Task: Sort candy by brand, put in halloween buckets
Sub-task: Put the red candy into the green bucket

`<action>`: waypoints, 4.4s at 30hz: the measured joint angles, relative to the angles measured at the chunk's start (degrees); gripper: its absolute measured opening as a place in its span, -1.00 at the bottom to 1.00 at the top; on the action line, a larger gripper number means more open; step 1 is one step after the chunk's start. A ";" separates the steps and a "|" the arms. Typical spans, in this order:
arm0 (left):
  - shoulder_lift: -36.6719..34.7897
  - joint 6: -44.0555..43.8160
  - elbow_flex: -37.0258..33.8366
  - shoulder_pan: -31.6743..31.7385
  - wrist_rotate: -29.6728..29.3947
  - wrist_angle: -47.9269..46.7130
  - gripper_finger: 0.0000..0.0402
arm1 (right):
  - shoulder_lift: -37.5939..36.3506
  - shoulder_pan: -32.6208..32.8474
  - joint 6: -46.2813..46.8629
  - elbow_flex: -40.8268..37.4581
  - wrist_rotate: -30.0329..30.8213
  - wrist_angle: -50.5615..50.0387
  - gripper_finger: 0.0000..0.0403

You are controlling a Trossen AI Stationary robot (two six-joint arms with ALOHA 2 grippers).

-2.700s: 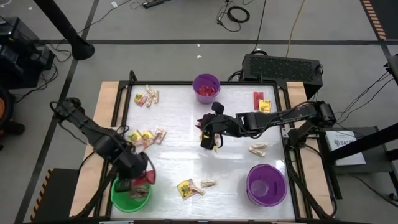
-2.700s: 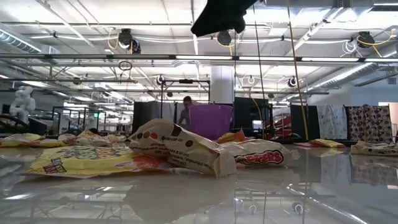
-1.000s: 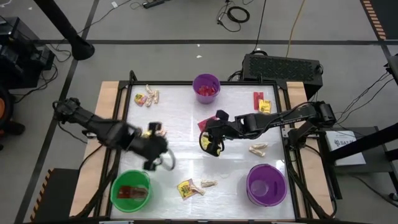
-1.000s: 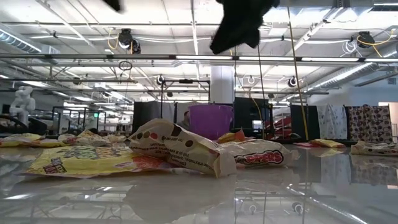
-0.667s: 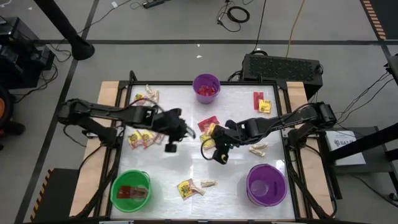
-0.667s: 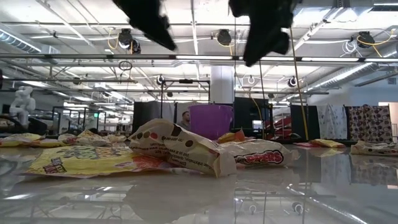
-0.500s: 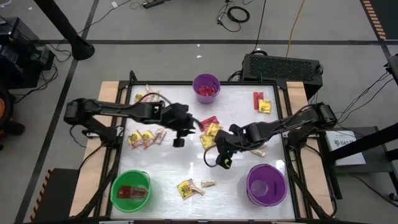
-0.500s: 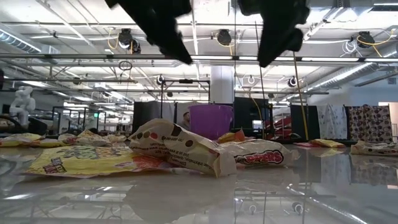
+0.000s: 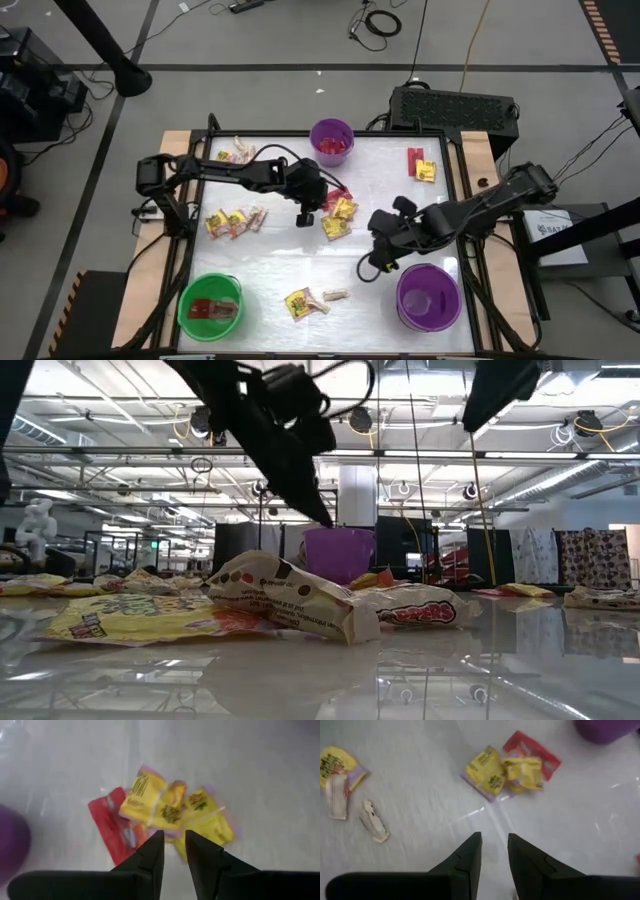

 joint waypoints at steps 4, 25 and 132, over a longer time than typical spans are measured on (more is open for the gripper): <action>2.16 -0.02 0.02 1.53 0.00 1.31 -0.57 | -3.06 0.78 0.22 -0.52 2.10 -0.92 -0.56; 11.89 1.38 1.42 4.05 1.25 7.02 -0.57 | -21.81 0.73 4.32 -22.66 0.52 21.36 -0.56; -28.49 -82.75 1.99 -63.30 4.35 -45.00 -0.94 | -22.15 -18.18 -8.30 -24.02 13.09 26.07 -0.56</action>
